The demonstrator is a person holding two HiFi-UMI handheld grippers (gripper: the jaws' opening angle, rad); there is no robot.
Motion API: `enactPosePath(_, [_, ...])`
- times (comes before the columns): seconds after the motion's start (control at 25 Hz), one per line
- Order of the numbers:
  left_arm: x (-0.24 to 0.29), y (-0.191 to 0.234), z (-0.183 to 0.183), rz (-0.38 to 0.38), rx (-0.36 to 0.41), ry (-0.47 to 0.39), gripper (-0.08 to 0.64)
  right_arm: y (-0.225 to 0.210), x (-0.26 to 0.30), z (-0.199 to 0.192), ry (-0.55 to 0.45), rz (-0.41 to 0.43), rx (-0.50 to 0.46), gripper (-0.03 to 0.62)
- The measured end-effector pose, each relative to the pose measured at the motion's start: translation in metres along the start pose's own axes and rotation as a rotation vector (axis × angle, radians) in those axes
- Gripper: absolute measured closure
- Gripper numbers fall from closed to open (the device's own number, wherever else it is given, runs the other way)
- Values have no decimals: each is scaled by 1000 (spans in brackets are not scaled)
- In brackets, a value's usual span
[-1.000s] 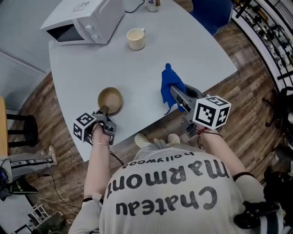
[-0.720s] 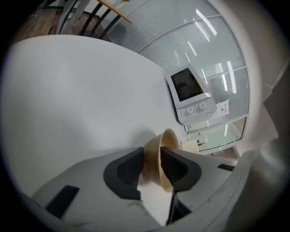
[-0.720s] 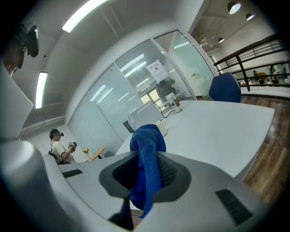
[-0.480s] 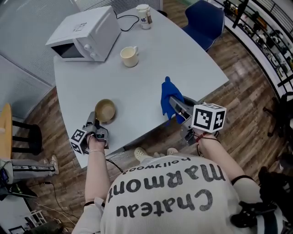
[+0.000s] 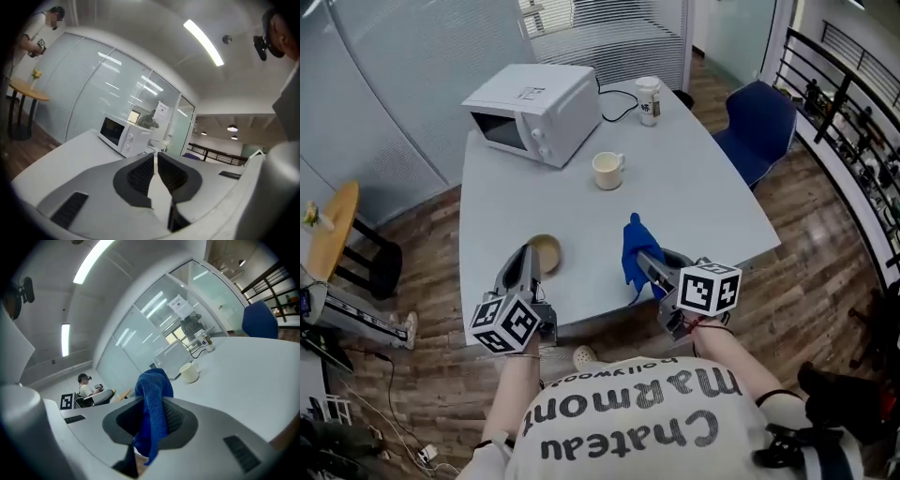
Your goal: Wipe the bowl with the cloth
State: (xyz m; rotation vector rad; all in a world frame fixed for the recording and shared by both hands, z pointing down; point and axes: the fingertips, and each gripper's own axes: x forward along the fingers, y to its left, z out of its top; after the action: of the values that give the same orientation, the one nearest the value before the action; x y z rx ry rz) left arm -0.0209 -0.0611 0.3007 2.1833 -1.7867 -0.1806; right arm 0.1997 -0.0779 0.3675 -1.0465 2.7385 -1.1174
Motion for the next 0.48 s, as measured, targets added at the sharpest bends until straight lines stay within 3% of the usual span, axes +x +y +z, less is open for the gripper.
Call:
enactPosePath(0.12, [-5, -25, -40, 35, 33, 111, 538, 12, 8, -17, 75, 22, -70, 528])
enactPosePath(0.28, [-13, -42, -104, 113, 34, 246, 540, 14, 14, -48, 195, -9, -191, 528])
enactPosePath(0.48, [-31, -32, -148, 191, -31, 338, 540, -2, 20, -76, 280, -59, -231, 528])
